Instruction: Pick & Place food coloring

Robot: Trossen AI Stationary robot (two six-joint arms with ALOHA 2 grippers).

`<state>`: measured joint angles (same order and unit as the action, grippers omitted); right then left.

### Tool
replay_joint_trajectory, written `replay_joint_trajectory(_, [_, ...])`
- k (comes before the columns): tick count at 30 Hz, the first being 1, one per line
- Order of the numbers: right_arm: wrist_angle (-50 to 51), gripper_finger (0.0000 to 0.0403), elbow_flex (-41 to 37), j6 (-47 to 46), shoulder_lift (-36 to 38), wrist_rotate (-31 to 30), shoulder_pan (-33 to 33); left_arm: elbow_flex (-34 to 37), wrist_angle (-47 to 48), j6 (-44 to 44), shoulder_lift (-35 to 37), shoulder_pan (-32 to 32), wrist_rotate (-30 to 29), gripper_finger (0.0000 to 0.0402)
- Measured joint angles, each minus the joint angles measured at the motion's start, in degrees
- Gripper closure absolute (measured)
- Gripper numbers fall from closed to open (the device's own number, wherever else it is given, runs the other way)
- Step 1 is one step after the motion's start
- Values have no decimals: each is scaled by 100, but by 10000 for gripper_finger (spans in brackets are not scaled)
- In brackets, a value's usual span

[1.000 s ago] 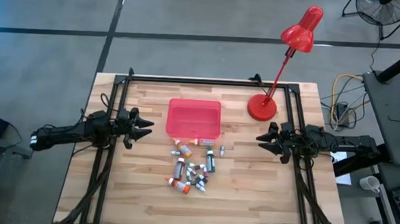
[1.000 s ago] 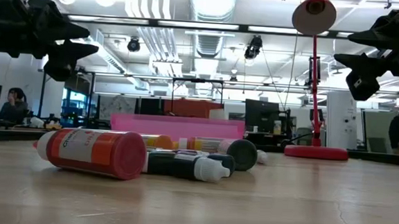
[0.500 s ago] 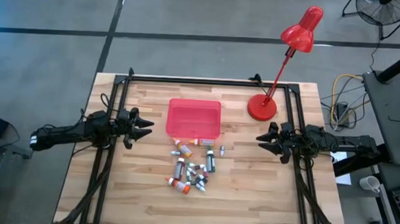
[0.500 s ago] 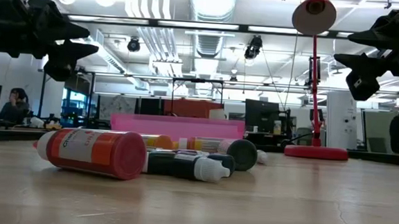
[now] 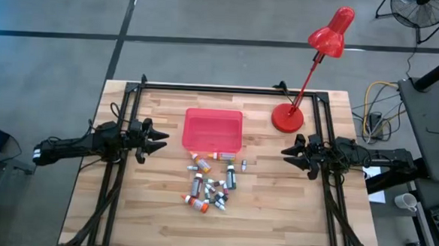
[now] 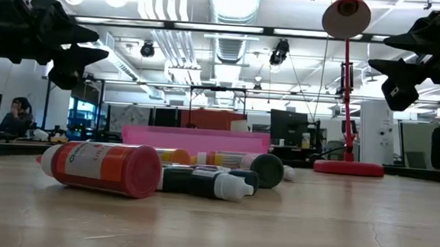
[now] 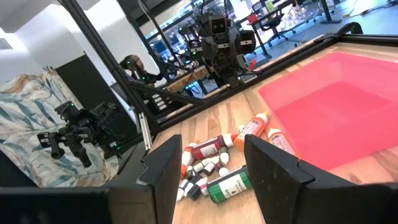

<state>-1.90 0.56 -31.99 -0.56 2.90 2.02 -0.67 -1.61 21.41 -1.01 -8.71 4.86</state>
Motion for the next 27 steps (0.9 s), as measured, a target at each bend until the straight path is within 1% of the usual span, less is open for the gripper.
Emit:
replay_joint_trajectory(11, [-5, 236, 0, -2, 0, -1, -2, 0, -2, 0, 2, -2, -2, 252])
replay_joint_trajectory(13, [-12, 236, -1, -147, 0, 2, -2, 0, 0, 0, 1, -1, 0, 252])
replay_joint_trajectory(14, [-45, 236, -1, -379, -1, -37, -2, 0, 0, 0, 2, -1, -2, 252])
replay_joint_trajectory(16, [-108, 236, 0, -1208, -2, -372, -2, 0, 0, 0, 1, 0, -1, 252])
replay_joint_trajectory(17, [-153, 236, -2, -1693, 0, -687, -2, 0, -1, -1, 1, -1, -1, 252])
replay_joint_trajectory(20, [-569, 236, -2, -3068, -70, -1994, -2, 0, -2, -2, 2, 0, 0, 252])
replay_joint_trajectory(21, [-696, 236, -2, -3262, -80, -2309, -2, 0, -2, -2, 0, -2, 0, 252])
replay_joint_trajectory(23, [-923, 236, 4, -3286, -155, -2617, -2, 0, 2, -1, 0, -1, 0, 252])
replay_joint_trajectory(27, [-1364, 236, 2, -3416, -425, -2735, -2, 0, 4, -2, 0, -1, 0, 252])
